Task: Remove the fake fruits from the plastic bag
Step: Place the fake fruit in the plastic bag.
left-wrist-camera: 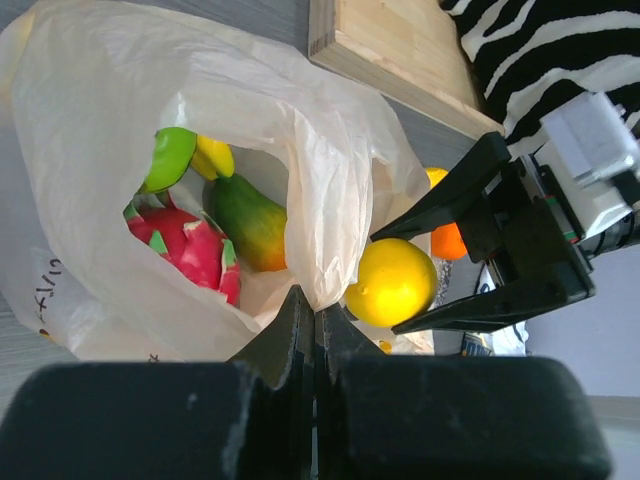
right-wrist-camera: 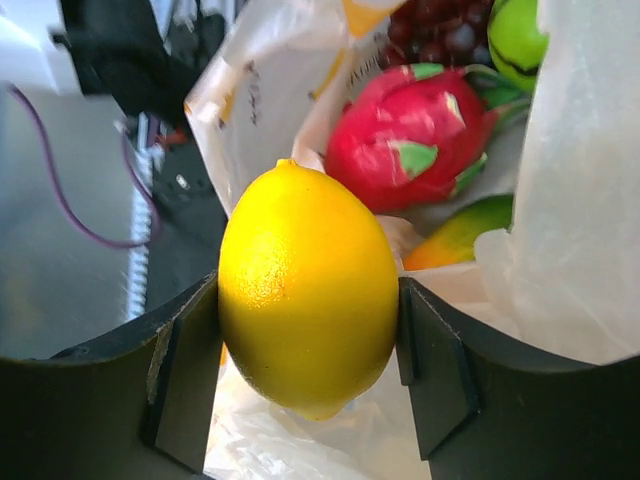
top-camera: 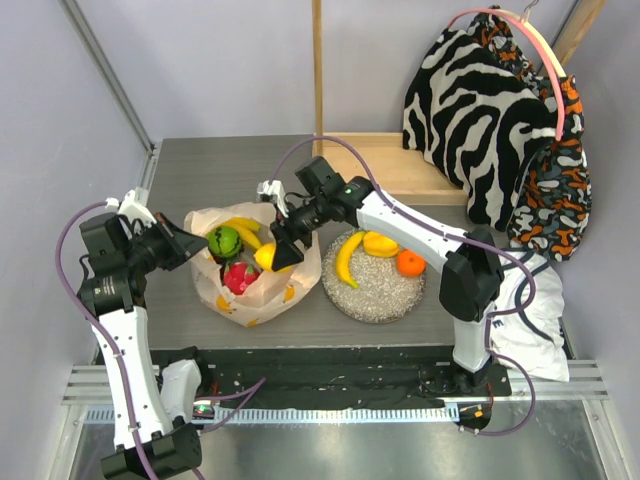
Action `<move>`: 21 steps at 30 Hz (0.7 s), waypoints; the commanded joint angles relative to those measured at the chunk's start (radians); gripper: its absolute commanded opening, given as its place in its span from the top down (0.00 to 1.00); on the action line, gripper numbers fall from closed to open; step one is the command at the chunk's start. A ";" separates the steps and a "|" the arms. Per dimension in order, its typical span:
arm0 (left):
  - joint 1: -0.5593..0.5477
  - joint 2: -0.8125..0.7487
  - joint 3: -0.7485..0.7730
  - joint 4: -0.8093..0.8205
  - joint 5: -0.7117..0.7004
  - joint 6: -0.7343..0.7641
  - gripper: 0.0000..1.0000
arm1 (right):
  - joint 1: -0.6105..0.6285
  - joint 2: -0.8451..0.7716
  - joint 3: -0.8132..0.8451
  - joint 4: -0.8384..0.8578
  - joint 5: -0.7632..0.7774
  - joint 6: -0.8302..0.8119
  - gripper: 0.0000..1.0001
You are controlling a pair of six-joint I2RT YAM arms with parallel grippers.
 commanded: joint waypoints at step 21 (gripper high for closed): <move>-0.004 -0.033 -0.049 0.006 0.009 0.022 1.00 | 0.120 0.144 -0.006 -0.073 0.354 -0.360 0.09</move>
